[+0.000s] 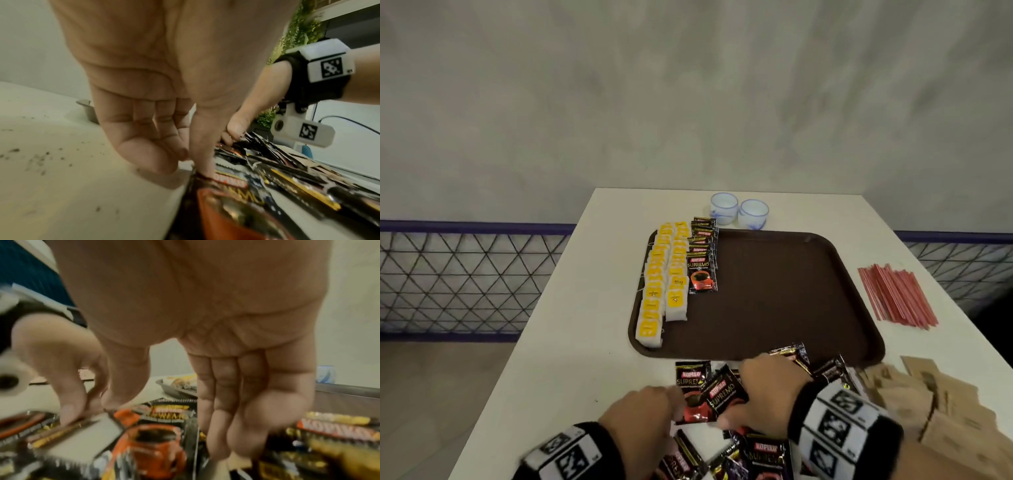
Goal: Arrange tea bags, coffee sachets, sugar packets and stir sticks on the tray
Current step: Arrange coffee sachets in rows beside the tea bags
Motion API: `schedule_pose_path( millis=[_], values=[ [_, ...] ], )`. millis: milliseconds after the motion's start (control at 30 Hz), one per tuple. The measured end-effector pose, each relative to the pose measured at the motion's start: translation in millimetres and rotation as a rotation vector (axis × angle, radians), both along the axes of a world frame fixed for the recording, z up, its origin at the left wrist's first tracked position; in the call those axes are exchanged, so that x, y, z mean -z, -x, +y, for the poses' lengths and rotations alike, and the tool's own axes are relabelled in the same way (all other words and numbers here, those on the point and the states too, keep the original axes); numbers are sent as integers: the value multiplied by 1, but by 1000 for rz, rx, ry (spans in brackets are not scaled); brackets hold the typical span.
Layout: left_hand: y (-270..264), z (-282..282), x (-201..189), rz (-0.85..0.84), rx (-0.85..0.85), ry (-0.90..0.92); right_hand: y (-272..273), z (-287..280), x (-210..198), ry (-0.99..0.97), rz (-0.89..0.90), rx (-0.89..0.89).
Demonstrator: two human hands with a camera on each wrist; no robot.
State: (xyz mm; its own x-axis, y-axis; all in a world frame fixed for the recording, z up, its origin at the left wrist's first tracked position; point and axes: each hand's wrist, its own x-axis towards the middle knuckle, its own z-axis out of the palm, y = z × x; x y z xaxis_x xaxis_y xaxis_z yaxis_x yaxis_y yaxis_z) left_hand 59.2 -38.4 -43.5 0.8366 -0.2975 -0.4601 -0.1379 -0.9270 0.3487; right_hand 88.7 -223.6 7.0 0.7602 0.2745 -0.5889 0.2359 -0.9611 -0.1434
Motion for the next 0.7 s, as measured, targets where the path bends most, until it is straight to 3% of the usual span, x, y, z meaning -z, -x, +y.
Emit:
schedule_pose_path(
  millis=[100,233,400,567,700],
  values=[
    [0,-2,-12,-146,-114,111,-1,9,9,18,-60,47],
    [-9,-8,-8,-274,-162,66,-3,9,17,-113,-9,147],
    [-17,-25,-12,-194,-197,-33,-13,-1,16,-301,-66,221],
    [-17,-21,-4,-141,-127,-40,-50,-21,-1,-669,-142,445],
    [-18,-14,1,-57,-101,65,-100,-15,13,-714,-190,613]
  ],
)
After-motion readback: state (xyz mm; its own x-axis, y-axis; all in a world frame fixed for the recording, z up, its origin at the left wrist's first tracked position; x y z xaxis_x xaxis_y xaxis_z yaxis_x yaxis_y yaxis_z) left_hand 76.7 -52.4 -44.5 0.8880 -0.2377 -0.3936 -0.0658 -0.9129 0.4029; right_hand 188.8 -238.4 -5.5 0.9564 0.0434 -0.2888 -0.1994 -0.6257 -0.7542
